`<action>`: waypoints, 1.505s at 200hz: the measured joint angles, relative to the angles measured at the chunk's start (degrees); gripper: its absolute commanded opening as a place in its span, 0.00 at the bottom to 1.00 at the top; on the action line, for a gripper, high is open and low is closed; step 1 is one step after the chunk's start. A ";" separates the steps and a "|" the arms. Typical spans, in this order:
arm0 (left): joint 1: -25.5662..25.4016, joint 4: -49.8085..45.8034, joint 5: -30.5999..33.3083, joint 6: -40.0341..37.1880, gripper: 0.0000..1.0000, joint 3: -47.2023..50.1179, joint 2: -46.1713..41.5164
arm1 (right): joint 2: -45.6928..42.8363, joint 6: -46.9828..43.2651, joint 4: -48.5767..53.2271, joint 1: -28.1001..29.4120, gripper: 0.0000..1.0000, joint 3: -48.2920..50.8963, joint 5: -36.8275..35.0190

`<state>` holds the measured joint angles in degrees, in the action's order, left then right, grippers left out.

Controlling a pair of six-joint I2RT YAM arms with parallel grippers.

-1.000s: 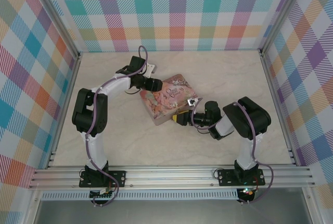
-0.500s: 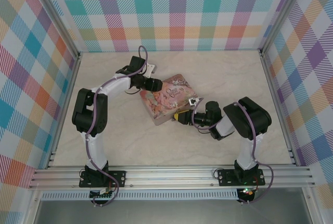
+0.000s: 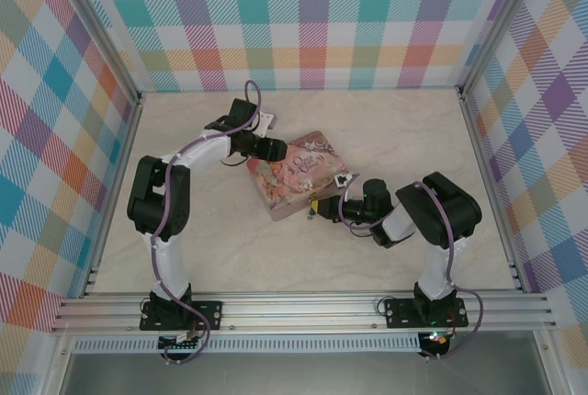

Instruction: Unlock the padlock with the key

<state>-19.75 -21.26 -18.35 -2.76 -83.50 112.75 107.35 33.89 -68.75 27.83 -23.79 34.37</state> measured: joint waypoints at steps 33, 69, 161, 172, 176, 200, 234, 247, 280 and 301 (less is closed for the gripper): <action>0.00 0.04 0.02 0.00 0.72 0.00 -0.02 | -0.70 -0.22 0.48 0.00 0.09 0.39 -0.72; -0.11 0.04 0.70 -0.02 0.72 0.13 -0.35 | -1.75 0.00 1.29 0.00 0.05 0.79 -1.60; -0.44 4.37 4.90 3.06 0.73 8.83 -6.60 | -7.72 7.41 6.38 0.15 0.03 2.93 -9.60; -0.44 4.81 5.62 3.48 0.73 10.05 -7.58 | -7.72 8.83 6.27 0.15 0.03 2.95 -10.19; -0.44 4.94 5.86 3.63 0.73 10.38 -7.82 | -7.72 9.25 6.25 0.15 0.03 2.95 -10.34; -0.48 5.38 7.21 4.28 0.74 11.93 -9.09 | -7.65 12.37 5.57 0.15 0.02 2.95 -11.26; -0.63 5.57 8.44 4.72 0.75 12.17 -9.33 | -6.88 16.20 4.09 0.15 0.03 2.95 -13.18; -0.72 6.14 8.63 4.74 0.75 12.41 -9.33 | -6.78 17.64 3.80 0.15 0.03 2.93 -14.16; -0.76 6.62 9.46 4.74 0.76 12.50 -9.33 | -6.58 20.68 3.76 0.04 0.03 2.25 -16.41; -0.76 6.86 10.38 4.74 0.77 12.50 -9.31 | -5.99 22.56 3.76 -0.07 0.03 1.27 -18.16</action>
<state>-20.51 -14.39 -7.97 1.98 -71.00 103.44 101.36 56.45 -64.99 27.77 -22.52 16.21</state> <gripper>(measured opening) 0.767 0.060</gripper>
